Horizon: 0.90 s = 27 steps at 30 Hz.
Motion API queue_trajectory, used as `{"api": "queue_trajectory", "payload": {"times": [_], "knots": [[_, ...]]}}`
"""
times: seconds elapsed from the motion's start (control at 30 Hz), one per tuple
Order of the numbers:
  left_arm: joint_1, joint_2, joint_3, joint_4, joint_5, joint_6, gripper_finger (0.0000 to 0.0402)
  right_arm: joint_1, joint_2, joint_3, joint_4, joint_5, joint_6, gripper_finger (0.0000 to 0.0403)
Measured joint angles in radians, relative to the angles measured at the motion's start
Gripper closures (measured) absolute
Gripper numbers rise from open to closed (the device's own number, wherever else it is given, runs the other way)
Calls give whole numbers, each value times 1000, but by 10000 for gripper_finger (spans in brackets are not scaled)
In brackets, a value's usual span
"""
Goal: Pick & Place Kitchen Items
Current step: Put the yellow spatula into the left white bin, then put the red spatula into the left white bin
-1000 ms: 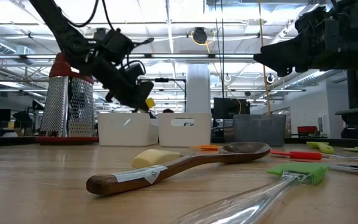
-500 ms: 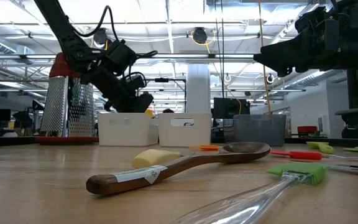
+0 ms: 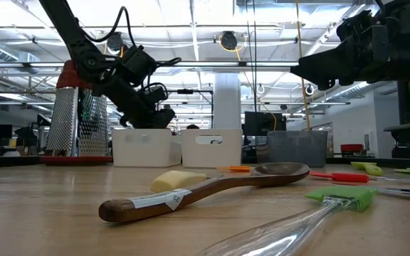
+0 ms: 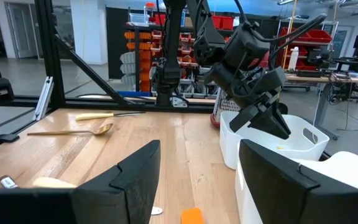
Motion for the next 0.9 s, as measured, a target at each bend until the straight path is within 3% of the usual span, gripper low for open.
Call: {"api": "queue_trajectory", "payload": {"times": [0.43,0.9], "knots": [[-1,-12,0,38,0,1,293,0,0,0,-6,0,0,190],[-124,-234,0,35,1,52,293,0,0,0,-9,3,0,190]]}}
